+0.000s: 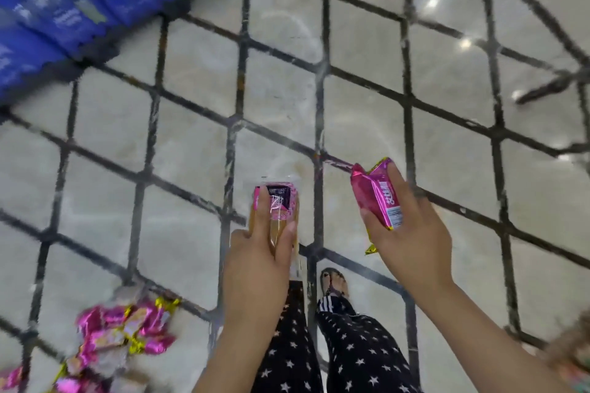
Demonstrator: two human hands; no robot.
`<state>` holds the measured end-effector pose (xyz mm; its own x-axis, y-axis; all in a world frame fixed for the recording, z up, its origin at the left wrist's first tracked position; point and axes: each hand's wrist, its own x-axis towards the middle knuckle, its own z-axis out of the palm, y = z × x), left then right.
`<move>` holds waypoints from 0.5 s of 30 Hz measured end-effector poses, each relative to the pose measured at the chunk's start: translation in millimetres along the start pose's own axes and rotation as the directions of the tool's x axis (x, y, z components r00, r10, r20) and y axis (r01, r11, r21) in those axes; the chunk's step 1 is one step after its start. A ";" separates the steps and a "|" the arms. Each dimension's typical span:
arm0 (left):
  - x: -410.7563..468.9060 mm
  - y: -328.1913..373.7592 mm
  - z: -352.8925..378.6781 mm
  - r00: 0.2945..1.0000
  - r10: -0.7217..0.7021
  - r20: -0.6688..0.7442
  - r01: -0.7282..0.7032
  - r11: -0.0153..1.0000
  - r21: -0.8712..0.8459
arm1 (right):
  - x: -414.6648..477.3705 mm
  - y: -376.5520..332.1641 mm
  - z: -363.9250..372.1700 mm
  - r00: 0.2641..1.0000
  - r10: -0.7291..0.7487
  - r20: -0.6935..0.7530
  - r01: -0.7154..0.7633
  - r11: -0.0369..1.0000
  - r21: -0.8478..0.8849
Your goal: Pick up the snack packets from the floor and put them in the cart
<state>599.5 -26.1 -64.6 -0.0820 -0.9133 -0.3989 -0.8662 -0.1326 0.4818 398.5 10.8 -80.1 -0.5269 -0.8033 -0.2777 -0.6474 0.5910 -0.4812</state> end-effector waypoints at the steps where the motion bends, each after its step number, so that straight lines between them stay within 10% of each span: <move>1: 11.1 9.8 -1.3 0.998 0.054 0.031 -0.054 0.998 0.014 | 1.9 4.8 -3.2 0.999 0.048 -0.020 -0.048 0.999 0.006; 8: 70.7 71.5 -26.4 0.865 0.444 0.233 -0.480 0.868 0.130 | -14.3 21.7 -25.6 0.921 0.367 -0.133 -0.347 0.925 0.152; 15: 93.4 133.2 -5.5 0.699 0.521 0.490 -0.674 0.709 0.209 | -46.2 47.3 -44.6 0.753 0.637 -0.167 -0.589 0.765 0.259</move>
<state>479.2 -131.2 -33.4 -0.7499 -0.5187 -0.4105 -0.6614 0.6019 0.4475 367.7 79.1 -53.0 -0.9007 -0.2164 -0.3767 -0.0420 0.9064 -0.4203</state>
